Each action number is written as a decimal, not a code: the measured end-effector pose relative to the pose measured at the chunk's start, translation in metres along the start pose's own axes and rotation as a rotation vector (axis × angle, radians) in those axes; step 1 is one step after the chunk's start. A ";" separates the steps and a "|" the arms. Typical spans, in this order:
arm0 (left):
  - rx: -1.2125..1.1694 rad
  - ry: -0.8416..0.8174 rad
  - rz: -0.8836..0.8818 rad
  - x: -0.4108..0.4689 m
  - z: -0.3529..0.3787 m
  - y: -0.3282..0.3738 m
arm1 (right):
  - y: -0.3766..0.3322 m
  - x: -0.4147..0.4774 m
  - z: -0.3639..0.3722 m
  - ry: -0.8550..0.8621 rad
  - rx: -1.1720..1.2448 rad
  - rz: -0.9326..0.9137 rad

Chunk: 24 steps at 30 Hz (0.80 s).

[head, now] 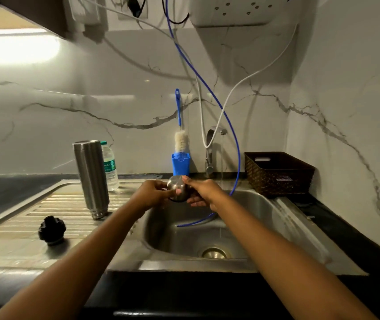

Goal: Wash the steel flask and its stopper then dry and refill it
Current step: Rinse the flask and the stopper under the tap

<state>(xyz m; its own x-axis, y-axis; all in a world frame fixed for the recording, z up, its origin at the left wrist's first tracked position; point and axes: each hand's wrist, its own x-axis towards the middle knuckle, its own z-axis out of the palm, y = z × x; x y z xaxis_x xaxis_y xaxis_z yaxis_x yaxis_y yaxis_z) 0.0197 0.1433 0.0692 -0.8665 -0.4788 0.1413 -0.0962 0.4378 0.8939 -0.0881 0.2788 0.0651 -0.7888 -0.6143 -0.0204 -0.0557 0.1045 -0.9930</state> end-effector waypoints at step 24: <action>0.259 0.339 -0.164 -0.043 -0.099 -0.108 | 0.046 0.020 0.160 -0.185 -0.415 -0.213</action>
<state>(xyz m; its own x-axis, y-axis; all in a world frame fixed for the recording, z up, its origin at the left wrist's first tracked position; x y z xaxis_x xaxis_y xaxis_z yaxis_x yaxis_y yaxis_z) 0.1159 0.0410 0.0091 -0.6244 -0.7609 0.1765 -0.3757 0.4906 0.7862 -0.0079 0.1462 -0.0001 -0.6139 -0.7802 0.1204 -0.4725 0.2410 -0.8478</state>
